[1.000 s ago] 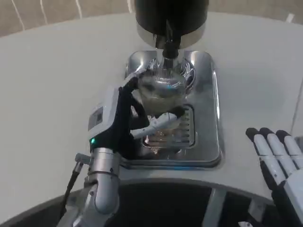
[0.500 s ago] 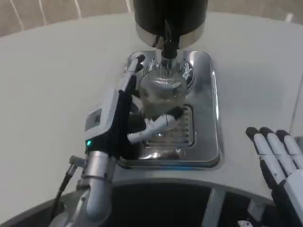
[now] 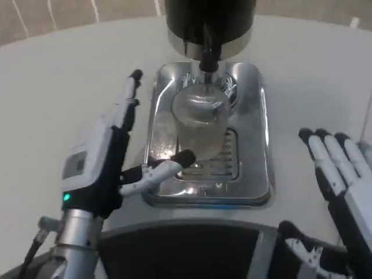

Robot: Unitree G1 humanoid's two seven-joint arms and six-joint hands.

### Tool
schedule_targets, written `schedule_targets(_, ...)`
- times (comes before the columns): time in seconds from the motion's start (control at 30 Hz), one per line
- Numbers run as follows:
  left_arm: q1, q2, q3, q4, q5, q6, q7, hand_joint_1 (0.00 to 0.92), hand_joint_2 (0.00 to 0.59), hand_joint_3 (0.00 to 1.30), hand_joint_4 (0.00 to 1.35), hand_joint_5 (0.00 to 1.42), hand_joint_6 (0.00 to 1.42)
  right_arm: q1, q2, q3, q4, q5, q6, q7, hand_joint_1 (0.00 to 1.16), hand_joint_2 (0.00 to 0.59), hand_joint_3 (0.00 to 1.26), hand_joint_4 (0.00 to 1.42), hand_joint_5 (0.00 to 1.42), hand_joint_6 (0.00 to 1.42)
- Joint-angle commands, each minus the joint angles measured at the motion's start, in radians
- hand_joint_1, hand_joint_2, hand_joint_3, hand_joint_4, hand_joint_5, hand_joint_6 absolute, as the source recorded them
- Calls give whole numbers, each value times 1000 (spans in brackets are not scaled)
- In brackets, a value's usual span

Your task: Grasp the cup under the faucet to collect the drink, then remove the cup.

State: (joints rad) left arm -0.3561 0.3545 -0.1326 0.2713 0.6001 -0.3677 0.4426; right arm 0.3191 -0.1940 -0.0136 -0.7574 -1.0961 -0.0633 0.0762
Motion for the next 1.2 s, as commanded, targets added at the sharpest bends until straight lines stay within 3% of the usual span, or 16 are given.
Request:
schedule_targets(0.03,117,34,37,-154,63,68,-4,65,8,0,0,196,273,-45,-14,-2,28,42,12,24,667,362,0,0,0,0)
schedule_targets(0.17,216,39,61,-275,147,136,11,3,23,0,0,200,274,-92,-10,7,53,75,28,31,661,361,0,0,0,0)
schedule_targets(0.67,387,43,34,-470,380,302,-26,0,54,0,0,82,151,-230,12,44,86,195,101,51,645,357,0,0,0,0)
schedule_targets(0.87,464,31,12,-562,454,356,-74,0,75,0,0,0,20,-301,29,39,105,284,138,60,647,357,0,0,0,0)
schedule_targets(1.07,519,-3,-28,-618,510,411,-120,0,89,0,0,0,0,-379,46,33,114,413,185,78,685,356,0,0,0,0)
schedule_targets(1.2,539,-15,-51,-633,538,432,-136,0,94,0,0,0,0,-442,63,31,118,544,216,106,745,367,0,0,0,1)
